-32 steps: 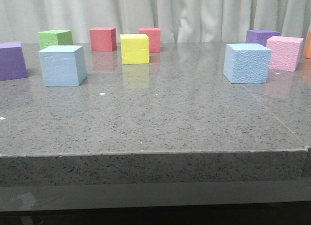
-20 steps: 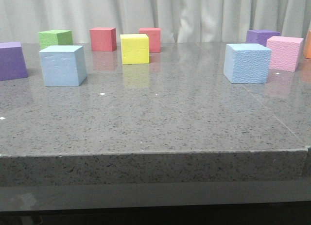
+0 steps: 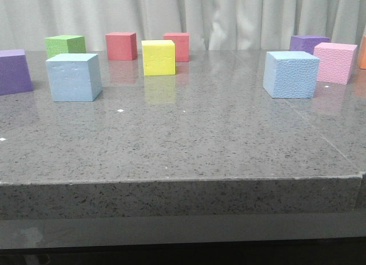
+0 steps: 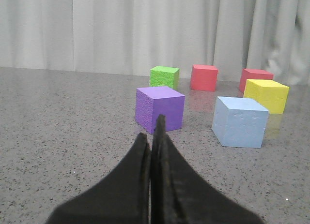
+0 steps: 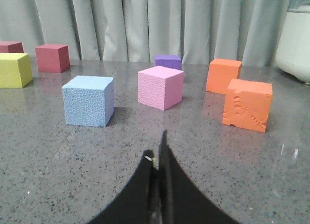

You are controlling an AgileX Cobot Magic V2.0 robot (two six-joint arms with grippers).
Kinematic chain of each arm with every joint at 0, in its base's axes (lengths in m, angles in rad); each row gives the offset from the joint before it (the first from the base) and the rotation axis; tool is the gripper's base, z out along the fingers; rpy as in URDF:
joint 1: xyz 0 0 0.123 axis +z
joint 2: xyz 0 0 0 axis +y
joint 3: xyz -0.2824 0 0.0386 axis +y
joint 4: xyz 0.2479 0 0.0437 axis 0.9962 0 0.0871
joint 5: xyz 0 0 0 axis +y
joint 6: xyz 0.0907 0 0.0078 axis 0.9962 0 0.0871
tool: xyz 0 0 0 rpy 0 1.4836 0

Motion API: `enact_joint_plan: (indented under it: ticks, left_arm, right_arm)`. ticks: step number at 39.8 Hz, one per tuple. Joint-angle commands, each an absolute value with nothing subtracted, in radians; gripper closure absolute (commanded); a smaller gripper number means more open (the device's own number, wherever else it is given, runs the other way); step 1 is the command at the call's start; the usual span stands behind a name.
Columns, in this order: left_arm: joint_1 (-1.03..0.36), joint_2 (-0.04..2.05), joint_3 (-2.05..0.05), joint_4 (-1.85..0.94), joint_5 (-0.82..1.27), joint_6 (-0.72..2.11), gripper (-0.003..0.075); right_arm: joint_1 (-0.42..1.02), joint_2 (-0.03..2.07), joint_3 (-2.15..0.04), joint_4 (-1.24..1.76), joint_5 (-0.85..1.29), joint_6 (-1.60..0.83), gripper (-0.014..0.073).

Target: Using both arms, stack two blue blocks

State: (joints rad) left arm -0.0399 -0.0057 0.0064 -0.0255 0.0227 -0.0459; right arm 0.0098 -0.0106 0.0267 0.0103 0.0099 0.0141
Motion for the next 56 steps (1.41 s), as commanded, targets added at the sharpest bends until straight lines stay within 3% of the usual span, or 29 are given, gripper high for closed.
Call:
enact_joint_plan:
  ticks: [1,12,22,30,41,56]
  left_arm:
    - [-0.037,-0.023,0.006,-0.032,-0.094,-0.047,0.0739]
    - [-0.037,-0.019,-0.144,-0.032,-0.095,-0.047,0.0739]
    - [-0.037,0.094,-0.451,-0.031,0.125,-0.047,0.0739]
    - [-0.037,0.316,-0.722,-0.031,0.405,-0.047,0.0739]
    - [-0.037,0.493,-0.738,-0.031,0.439,-0.047,0.0739]
    - [-0.037,0.561,-0.738,-0.031,0.439,-0.047,0.0739]
  right_arm:
    - [0.011,-0.029,0.022,0.011,-0.102,0.014,0.0659]
    - [0.010,-0.028,-0.147,0.011,-0.016,0.015,0.0659]
    - [0.010,0.080,-0.433,0.011,0.215,0.015,0.0659]
    - [0.010,0.310,-0.650,0.011,0.425,0.014,0.0659]
    - [0.010,0.505,-0.668,0.011,0.436,0.014,0.0659]
    - [0.010,0.526,-0.668,0.011,0.444,0.014,0.0659]
